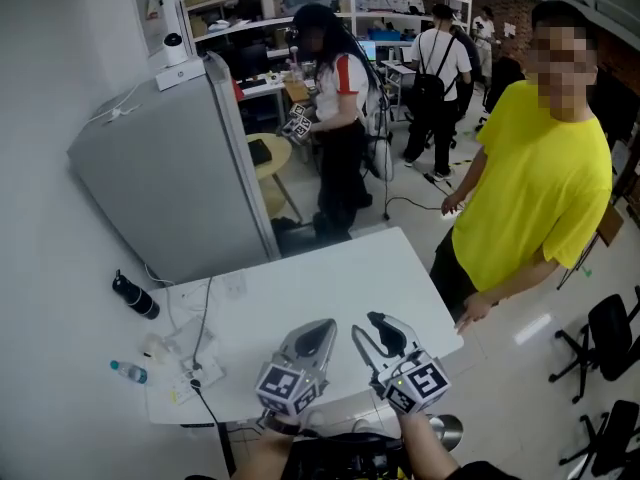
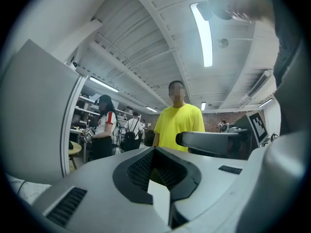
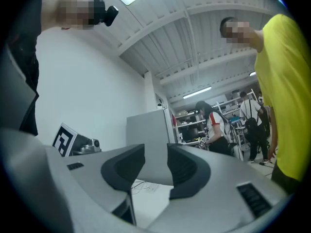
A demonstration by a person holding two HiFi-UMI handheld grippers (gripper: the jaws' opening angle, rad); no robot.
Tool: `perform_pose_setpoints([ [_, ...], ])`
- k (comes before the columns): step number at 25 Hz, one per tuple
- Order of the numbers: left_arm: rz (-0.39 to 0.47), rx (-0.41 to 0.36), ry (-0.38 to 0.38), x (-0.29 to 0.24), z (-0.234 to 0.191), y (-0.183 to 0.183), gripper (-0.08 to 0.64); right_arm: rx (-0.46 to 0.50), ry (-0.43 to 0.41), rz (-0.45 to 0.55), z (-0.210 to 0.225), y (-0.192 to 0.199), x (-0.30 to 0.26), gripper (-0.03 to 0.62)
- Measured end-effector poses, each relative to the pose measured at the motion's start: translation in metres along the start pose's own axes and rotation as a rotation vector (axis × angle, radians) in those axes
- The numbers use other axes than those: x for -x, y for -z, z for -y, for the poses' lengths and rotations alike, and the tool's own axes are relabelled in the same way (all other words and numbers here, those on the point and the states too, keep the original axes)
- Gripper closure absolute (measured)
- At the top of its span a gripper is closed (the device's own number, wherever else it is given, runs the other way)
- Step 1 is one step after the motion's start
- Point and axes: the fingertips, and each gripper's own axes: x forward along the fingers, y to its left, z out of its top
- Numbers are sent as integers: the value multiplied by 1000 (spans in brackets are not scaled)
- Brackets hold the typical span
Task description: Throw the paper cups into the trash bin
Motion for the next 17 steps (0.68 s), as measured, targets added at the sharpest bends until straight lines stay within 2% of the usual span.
perform_pose_setpoints([
  [6,-33,28,18,-3,-26,20,558,-5,7,-25,1,16,-26,462],
  [17,-2,58,-7,-25,-47,14,558,21,12,-51,20,16,-42,462],
])
